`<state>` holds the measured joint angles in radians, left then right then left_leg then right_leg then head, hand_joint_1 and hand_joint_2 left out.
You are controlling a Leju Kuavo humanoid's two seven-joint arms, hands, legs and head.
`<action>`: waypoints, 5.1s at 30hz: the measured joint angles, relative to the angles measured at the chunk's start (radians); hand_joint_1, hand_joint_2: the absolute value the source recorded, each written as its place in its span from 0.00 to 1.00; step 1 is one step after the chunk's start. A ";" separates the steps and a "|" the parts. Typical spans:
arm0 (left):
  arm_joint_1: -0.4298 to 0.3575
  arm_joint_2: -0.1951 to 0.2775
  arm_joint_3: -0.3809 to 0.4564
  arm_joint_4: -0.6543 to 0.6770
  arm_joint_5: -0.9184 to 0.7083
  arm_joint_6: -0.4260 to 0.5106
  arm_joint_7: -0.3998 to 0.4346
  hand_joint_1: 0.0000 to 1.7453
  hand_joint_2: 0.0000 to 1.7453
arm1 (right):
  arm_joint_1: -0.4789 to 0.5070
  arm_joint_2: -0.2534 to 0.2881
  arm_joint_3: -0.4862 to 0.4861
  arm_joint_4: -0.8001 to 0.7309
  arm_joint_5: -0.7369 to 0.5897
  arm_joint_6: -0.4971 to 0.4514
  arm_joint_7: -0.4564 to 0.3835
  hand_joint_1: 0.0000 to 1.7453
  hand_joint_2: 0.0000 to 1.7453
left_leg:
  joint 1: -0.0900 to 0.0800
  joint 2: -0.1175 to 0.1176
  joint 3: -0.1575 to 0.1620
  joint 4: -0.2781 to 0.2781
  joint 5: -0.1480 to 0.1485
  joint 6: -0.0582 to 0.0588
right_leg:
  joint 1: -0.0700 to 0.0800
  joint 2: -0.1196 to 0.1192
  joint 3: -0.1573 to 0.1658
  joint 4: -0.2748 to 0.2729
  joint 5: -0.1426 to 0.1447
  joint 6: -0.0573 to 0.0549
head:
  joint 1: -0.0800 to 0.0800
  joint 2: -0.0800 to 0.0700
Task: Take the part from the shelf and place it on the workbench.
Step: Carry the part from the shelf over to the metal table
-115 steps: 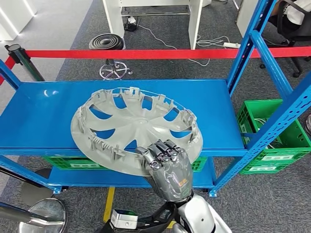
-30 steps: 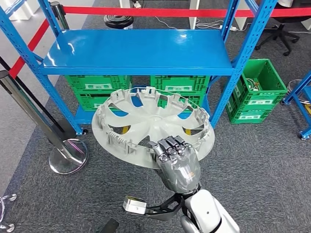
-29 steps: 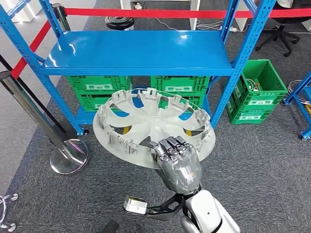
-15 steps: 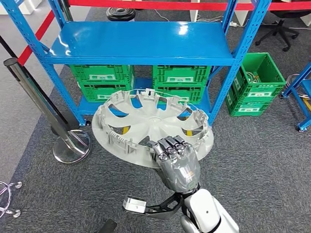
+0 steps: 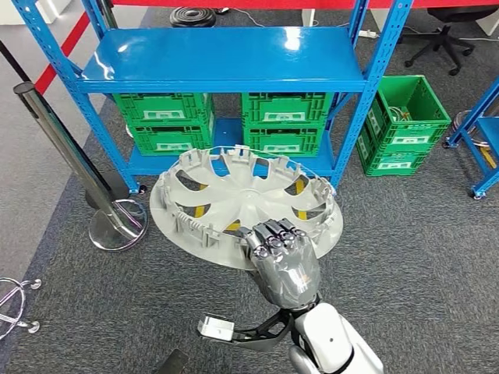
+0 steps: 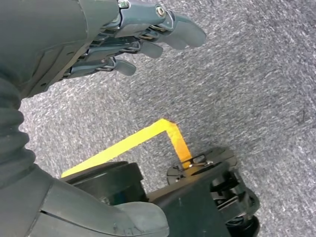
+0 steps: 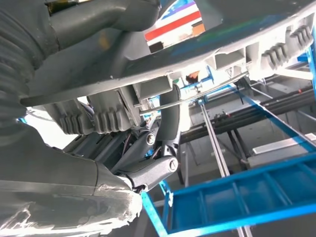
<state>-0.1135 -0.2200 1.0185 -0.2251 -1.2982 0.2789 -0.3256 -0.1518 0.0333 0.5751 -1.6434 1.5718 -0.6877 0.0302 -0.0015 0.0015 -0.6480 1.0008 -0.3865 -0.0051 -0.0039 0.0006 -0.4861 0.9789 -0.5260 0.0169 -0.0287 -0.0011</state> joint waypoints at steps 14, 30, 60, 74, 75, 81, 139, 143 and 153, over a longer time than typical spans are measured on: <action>-0.005 0.005 0.000 0.000 0.000 0.000 -0.003 0.00 1.00 | -0.005 0.000 0.000 0.007 0.000 0.000 0.000 1.00 1.00 | -0.007 -0.004 0.172 -0.016 -0.142 0.016 | 0.013 -0.009 -0.161 0.033 0.133 -0.012 | -0.007 0.000; -0.004 0.005 0.000 0.000 0.002 -0.011 -0.004 0.00 1.00 | -0.017 -0.003 0.009 0.019 -0.002 0.000 0.004 1.00 1.00 | 0.000 0.003 -0.031 -0.018 0.061 -0.002 | 0.001 -0.001 0.032 -0.009 -0.031 -0.001 | -0.003 0.000; 0.008 0.011 0.035 0.001 0.095 -0.095 -0.059 0.00 1.00 | -0.023 -0.011 0.025 0.033 0.000 0.000 0.018 1.00 1.00 | -0.012 0.004 0.068 -0.013 -0.047 0.032 | 0.006 -0.002 -0.035 -0.004 0.032 0.004 | -0.002 0.000; 0.009 0.014 0.036 0.001 0.096 -0.085 -0.060 0.00 1.00 | -0.036 -0.022 0.026 0.034 0.000 0.008 0.020 1.00 1.00 | -0.006 0.004 0.053 -0.017 -0.029 0.010 | 0.012 -0.003 -0.055 0.007 0.040 -0.011 | -0.002 0.000; 0.009 0.014 0.036 0.001 0.096 -0.085 -0.060 0.00 1.00 | -0.038 -0.024 0.026 0.034 0.000 0.008 0.020 1.00 1.00 | -0.006 0.004 0.052 -0.017 -0.028 0.011 | 0.012 -0.003 -0.055 0.007 0.041 -0.011 | -0.002 0.000; 0.008 0.014 0.036 0.001 0.096 -0.085 -0.058 0.00 1.00 | -0.042 -0.028 0.027 0.036 0.000 0.010 0.021 1.00 1.00 | -0.007 0.004 0.049 -0.014 -0.027 0.012 | 0.011 -0.004 -0.057 0.007 0.044 -0.009 | -0.002 0.000; 0.009 0.016 0.036 0.004 0.086 -0.090 -0.019 0.00 1.00 | -0.181 -0.138 0.150 0.105 -0.001 0.016 0.199 1.00 1.00 | -0.004 -0.106 0.001 0.042 -0.047 0.001 | -0.014 0.041 -0.066 0.027 0.035 -0.005 | -0.011 0.000; 0.005 0.015 0.036 0.004 0.086 -0.091 -0.018 0.00 1.00 | -0.181 -0.141 0.154 0.106 -0.001 0.016 0.200 1.00 1.00 | 0.002 -0.014 -0.103 0.264 -0.153 -0.019 | -0.011 -0.019 -0.063 0.024 0.033 -0.017 | -0.021 0.000; 0.006 0.016 0.036 0.004 0.084 -0.105 -0.010 0.00 1.00 | -0.196 -0.150 0.161 0.107 -0.001 0.016 0.217 1.00 1.00 | -0.008 0.040 0.034 0.009 -0.046 0.017 | 0.000 -0.120 -0.052 0.028 0.008 0.016 | -0.020 0.000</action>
<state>-0.1080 -0.2042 1.0544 -0.2209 -1.2146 0.1735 -0.3356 -0.3477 -0.1168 0.7358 -1.5366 1.5708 -0.6718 0.2472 -0.0097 0.0420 -0.6144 1.0094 -0.4321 0.0121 -0.0035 -0.1190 -0.5376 1.0073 -0.5179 0.0332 -0.0486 -0.0011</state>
